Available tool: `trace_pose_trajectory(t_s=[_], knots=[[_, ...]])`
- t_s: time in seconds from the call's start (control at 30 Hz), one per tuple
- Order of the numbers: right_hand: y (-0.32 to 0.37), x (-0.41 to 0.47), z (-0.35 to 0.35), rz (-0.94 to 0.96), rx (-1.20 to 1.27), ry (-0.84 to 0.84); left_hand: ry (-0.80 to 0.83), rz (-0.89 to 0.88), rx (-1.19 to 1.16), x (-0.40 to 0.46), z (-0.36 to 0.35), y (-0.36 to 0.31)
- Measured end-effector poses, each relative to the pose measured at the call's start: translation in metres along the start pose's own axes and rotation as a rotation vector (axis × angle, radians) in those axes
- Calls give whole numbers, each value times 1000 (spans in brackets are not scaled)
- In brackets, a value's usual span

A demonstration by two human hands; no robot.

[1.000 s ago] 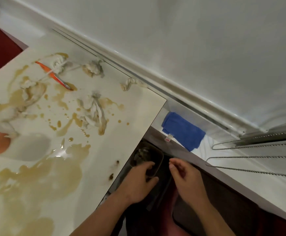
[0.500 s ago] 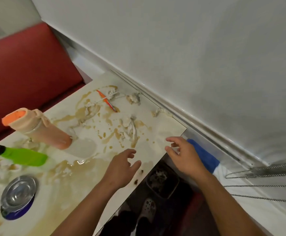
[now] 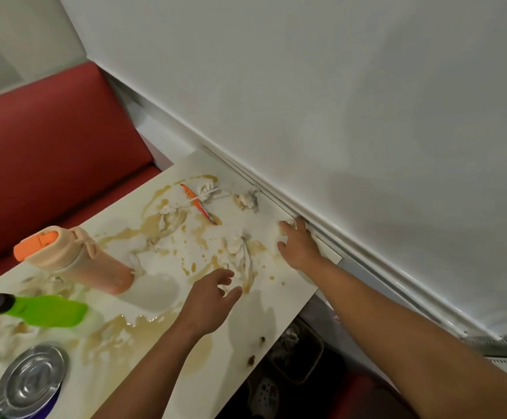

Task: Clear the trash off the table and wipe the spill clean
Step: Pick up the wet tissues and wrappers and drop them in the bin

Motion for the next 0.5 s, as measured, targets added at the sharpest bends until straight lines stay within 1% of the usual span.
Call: trace_pose_trajectory(t_s=[0.13, 0.23, 0.3, 0.4, 0.5], knots=[[-3, 27, -10, 17, -148, -69, 18, 0, -5, 24, 6, 0], [-10, 39, -16, 95, -206, -130, 40, -9, -19, 41, 10, -5], [-14, 42, -18, 119, -201, -156, 59, -1, -77, 50, 10, -9], [-7, 36, -20, 128, -107, -124, 83, 42, -221, 60, 6, -10], [21, 7, -25, 179, 191, -98, 94, 145, -467, 65, 2, -10]])
Point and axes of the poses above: each hand's wrist, its own x-axis towards the middle knuckle, its own z-axis out of the back of the hand, y = z × x, the point moved 1 cm from there along x, towards the middle knuckle, and after that the axes turned 12 degrees about x, right-handed, at the moved point
